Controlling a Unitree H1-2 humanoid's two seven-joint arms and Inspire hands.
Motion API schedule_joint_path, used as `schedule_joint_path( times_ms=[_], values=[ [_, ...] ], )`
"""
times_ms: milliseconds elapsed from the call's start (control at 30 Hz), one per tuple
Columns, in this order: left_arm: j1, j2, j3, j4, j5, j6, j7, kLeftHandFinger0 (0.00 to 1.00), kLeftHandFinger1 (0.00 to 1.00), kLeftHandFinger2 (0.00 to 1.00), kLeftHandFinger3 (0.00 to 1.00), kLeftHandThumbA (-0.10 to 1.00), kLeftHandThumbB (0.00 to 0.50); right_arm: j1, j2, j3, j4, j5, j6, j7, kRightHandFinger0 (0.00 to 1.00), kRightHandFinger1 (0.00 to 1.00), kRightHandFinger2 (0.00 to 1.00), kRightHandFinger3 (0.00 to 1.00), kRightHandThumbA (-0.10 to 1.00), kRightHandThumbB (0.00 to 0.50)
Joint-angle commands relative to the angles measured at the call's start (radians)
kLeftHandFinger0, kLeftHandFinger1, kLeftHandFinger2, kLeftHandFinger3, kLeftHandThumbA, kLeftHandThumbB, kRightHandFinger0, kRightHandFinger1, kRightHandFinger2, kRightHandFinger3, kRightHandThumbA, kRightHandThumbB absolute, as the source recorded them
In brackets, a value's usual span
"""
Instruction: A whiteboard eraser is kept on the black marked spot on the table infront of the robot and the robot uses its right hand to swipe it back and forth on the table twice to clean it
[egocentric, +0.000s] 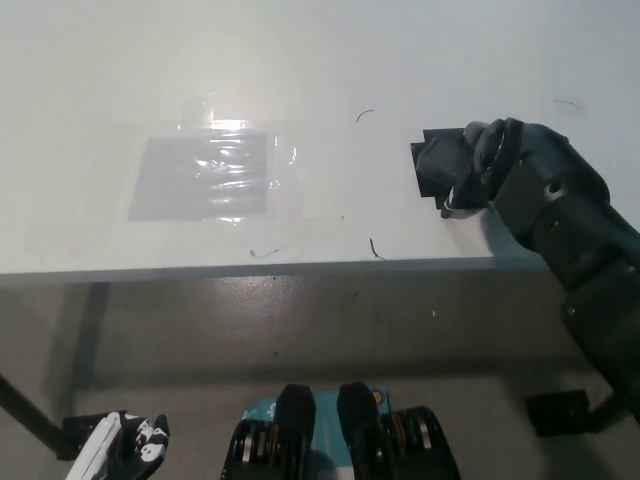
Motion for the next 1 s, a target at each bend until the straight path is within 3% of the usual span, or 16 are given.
schedule_joint_path(
  times_ms=[0,33,67,100,133,200,433,500,600,667,767,800,867,900,933,967],
  values=[
    [-0.006,0.026,0.011,-0.023,-0.006,-0.042,-0.012,0.0,0.0,0.0,0.0,0.18,0.364,-0.018,-0.018,-0.012,-0.026,-0.028,-0.04,-0.3,0.1,0.18,0.37,1.0,0.27,0.153],
    [-0.009,0.025,0.01,-0.019,-0.004,-0.043,-0.01,0.0,0.0,0.0,0.0,0.17,0.379,-0.023,-0.019,-0.019,-0.027,-0.023,-0.048,-0.317,0.03,0.08,0.29,1.0,0.27,0.171],
    [-0.009,0.024,0.011,-0.017,-0.002,-0.045,-0.009,0.0,0.0,0.0,0.0,0.16,0.381,-0.024,-0.019,-0.026,-0.028,-0.017,-0.054,-0.33,0.01,0.06,0.27,1.0,0.27,0.175],
    [-0.009,0.022,0.011,-0.019,-0.001,-0.039,-0.006,0.0,0.0,0.0,0.0,0.13,0.392,-0.026,-0.021,-0.027,-0.03,-0.016,-0.063,-0.34,0.03,0.11,0.3,1.0,0.28,0.186],
    [-0.01,0.021,0.01,-0.018,0.003,-0.043,-0.004,0.0,0.0,0.0,0.0,0.11,0.417,-0.029,-0.02,-0.032,-0.031,-0.011,-0.065,-0.344,0.0,0.04,0.24,1.0,0.21,0.179],
    [-0.011,0.021,0.01,-0.02,0.005,-0.049,-0.002,0.0,0.0,0.0,0.0,0.09,0.438,-0.033,-0.02,-0.039,-0.031,-0.007,-0.066,-0.351,0.0,0.01,0.21,1.0,0.19,0.185],
    [-0.019,0.023,0.014,-0.023,0.0,-0.037,-0.006,0.0,0.0,0.0,0.0,0.03,0.465,-0.042,-0.03,-0.047,-0.029,-0.006,-0.079,-0.352,0.04,0.07,0.26,1.0,0.21,0.188],
    [-0.021,0.026,0.011,-0.025,0.021,-0.039,0.002,0.0,0.0,0.0,0.0,0.04,0.471,-0.042,-0.035,-0.05,-0.029,-0.004,-0.089,-0.359,0.0,0.0,0.2,1.0,0.17,0.189],
    [-0.022,0.027,0.015,-0.028,0.014,-0.035,-0.002,0.0,0.0,0.0,0.0,0.03,0.475,-0.044,-0.036,-0.056,-0.026,0.001,-0.091,-0.36,0.0,0.01,0.19,1.0,0.14,0.188],
    [-0.022,0.029,0.017,-0.023,0.008,-0.043,-0.006,0.0,0.0,0.0,0.0,0.01,0.473,-0.041,-0.036,-0.058,-0.023,0.003,-0.095,-0.351,0.0,0.0,0.16,0.86,0.13,0.176],
    [-0.025,0.029,0.018,-0.018,0.01,-0.053,-0.007,0.0,0.0,0.0,0.0,0.0,0.468,-0.024,-0.027,-0.066,-0.023,0.01,-0.102,-0.353,0.0,0.02,0.18,0.86,0.13,0.173],
    [-0.026,0.028,0.016,-0.02,0.016,-0.048,-0.004,0.0,0.0,0.0,0.0,0.01,0.474,-0.013,-0.018,-0.065,-0.025,0.009,-0.104,-0.352,0.0,0.0,0.15,0.72,0.22,0.155],
    [-0.027,0.027,0.014,-0.02,0.03,-0.045,0.002,0.0,0.0,0.0,0.0,0.03,0.477,0.007,0.003,-0.067,-0.027,0.011,-0.108,-0.353,0.07,0.1,0.23,0.58,0.29,0.127],
    [-0.027,0.027,0.013,-0.02,0.033,-0.048,0.003,0.0,0.0,0.0,0.0,0.03,0.476,0.023,0.02,-0.065,-0.025,0.009,-0.115,-0.356,0.01,0.02,0.14,0.45,0.31,0.093],
    [-0.026,0.025,0.012,-0.02,0.036,-0.051,0.004,0.0,0.0,0.0,0.0,0.03,0.475,0.034,0.03,-0.065,-0.025,0.009,-0.122,-0.356,0.0,0.0,0.04,0.35,0.29,0.055],
    [-0.025,0.022,0.012,-0.022,0.035,-0.05,0.004,0.0,0.0,0.0,0.0,0.02,0.477,0.047,0.043,-0.065,-0.024,0.01,-0.124,-0.349,0.03,0.09,0.13,0.43,0.3,0.047]
  ],
)
